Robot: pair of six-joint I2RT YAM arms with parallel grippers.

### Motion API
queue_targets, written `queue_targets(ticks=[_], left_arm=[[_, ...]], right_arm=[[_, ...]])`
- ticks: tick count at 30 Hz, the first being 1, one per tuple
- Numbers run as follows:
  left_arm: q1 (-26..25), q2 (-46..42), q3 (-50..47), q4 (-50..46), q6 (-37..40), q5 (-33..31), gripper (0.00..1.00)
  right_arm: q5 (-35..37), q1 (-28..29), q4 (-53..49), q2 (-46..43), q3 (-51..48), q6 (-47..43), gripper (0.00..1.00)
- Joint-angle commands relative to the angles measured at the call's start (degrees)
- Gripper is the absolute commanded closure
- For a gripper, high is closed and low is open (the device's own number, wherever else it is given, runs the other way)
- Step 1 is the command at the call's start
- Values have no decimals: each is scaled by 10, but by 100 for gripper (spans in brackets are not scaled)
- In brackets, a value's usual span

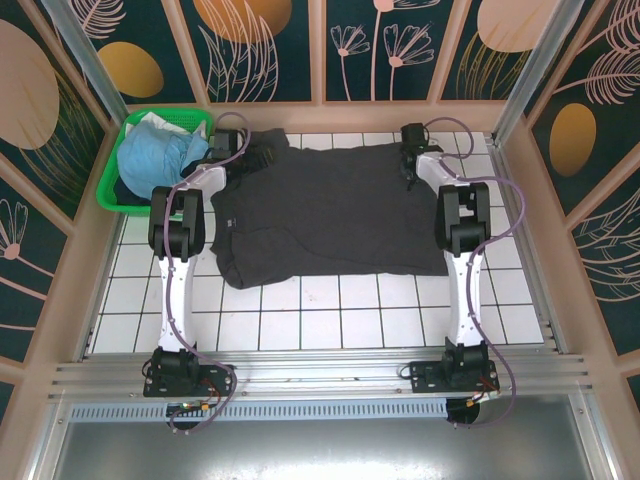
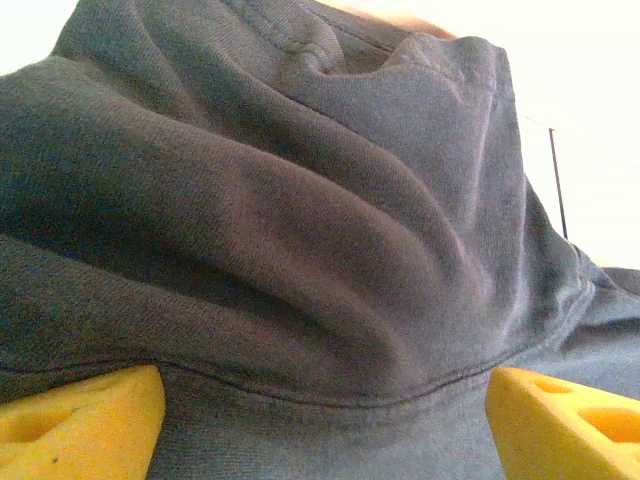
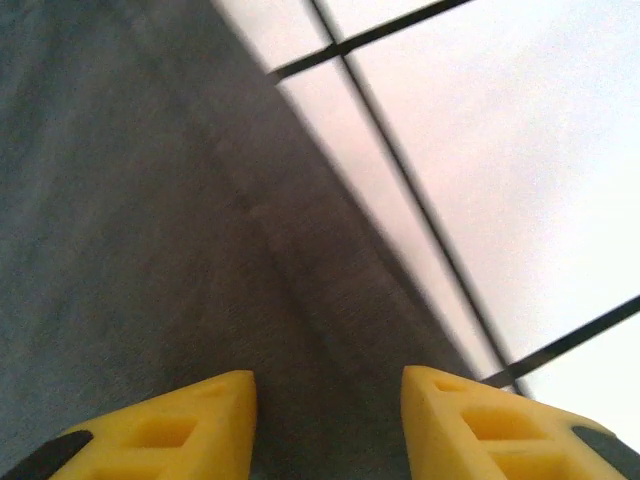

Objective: Fold and stack the t-shirts

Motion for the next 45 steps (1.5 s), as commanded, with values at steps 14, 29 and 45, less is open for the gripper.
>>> queue_targets(ticks=[14,29,45], left_arm=[[-3,11,62,-60,15,27,15],[-66,-338,-327,76,79,-44,2],[-231,-436,-564,-3,89,-207,21]], right_arm=[[-2,-79,-40,-137,-113,17,53],[-186,185,337,-443,-589,17,42],[-232,12,379,-473,-730,39,39]])
